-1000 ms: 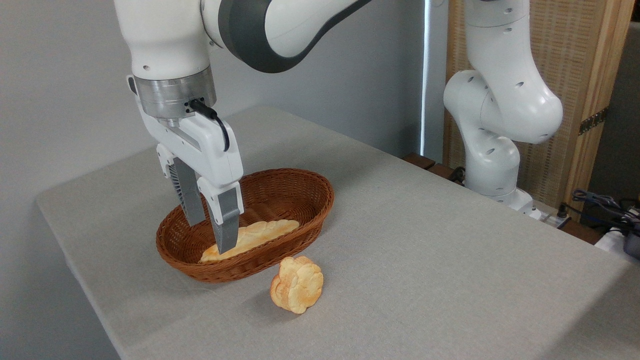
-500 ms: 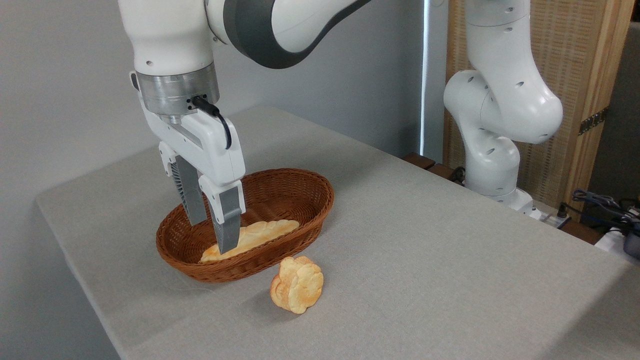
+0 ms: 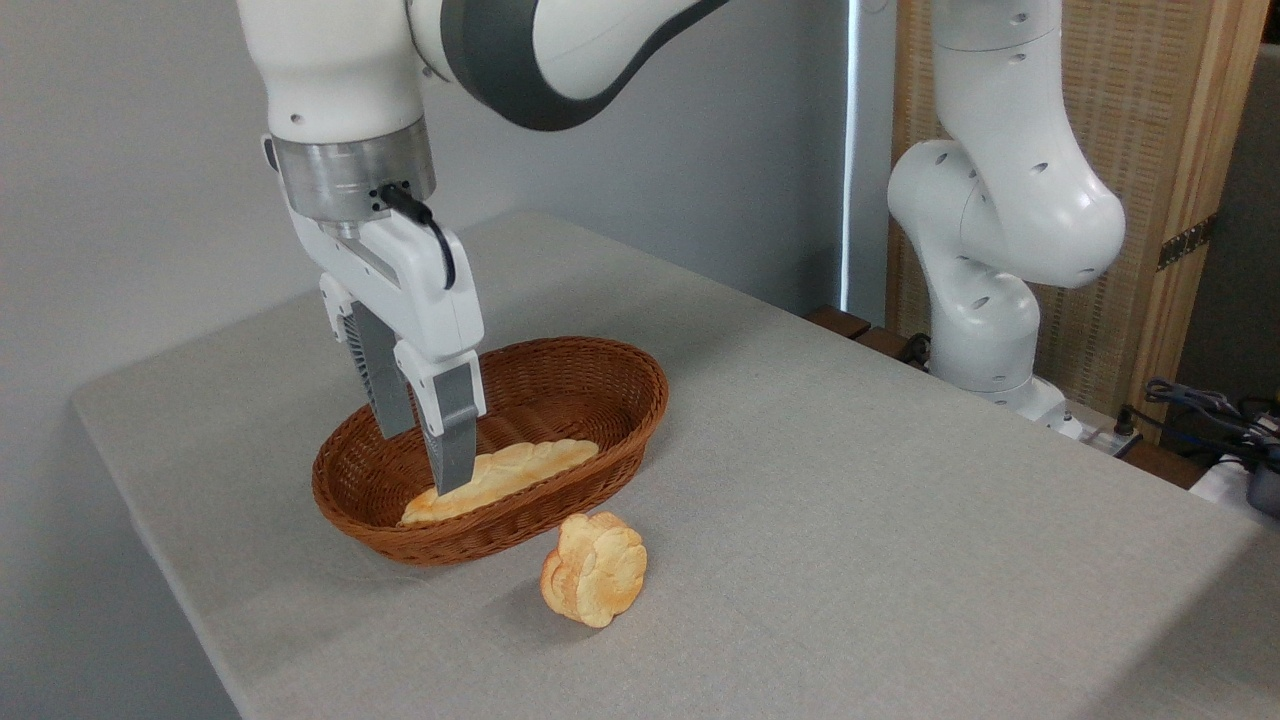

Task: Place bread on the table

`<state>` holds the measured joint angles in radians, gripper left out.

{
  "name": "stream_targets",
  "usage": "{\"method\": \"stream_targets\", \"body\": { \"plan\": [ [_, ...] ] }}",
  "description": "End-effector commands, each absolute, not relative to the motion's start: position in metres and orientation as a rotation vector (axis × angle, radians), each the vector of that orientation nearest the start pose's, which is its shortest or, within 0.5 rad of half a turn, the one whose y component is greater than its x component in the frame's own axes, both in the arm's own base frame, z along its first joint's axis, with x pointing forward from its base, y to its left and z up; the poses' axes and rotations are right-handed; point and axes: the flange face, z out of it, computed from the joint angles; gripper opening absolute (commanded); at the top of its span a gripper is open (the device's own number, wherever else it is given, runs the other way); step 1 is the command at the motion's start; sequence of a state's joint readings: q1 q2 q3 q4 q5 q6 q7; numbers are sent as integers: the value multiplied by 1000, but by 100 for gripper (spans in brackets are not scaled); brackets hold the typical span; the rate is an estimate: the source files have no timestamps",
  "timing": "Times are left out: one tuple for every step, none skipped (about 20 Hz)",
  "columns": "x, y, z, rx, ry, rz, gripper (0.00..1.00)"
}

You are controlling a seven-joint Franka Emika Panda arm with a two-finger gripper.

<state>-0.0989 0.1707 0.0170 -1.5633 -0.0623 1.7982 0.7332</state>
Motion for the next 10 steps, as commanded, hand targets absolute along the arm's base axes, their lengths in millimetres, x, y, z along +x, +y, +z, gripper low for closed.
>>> {"method": "stream_targets", "body": {
  "plan": [
    [608, -71, 535, -2918, 1276, -82, 100],
    [607, -72, 528, -2921, 1282, -59, 100],
    [604, -82, 523, -2920, 1302, -43, 100],
    [602, -86, 516, -2925, 1308, -20, 100],
    [601, -90, 513, -2936, 1295, -14, 100],
    [600, -93, 513, -2950, 1271, -13, 100],
    [600, -96, 512, -2961, 1251, -10, 100],
    [600, -97, 511, -2972, 1231, -5, 100],
    [599, -101, 510, -2979, 1222, 0, 100],
    [595, -111, 505, -2977, 1243, 18, 100]
  ]
}}
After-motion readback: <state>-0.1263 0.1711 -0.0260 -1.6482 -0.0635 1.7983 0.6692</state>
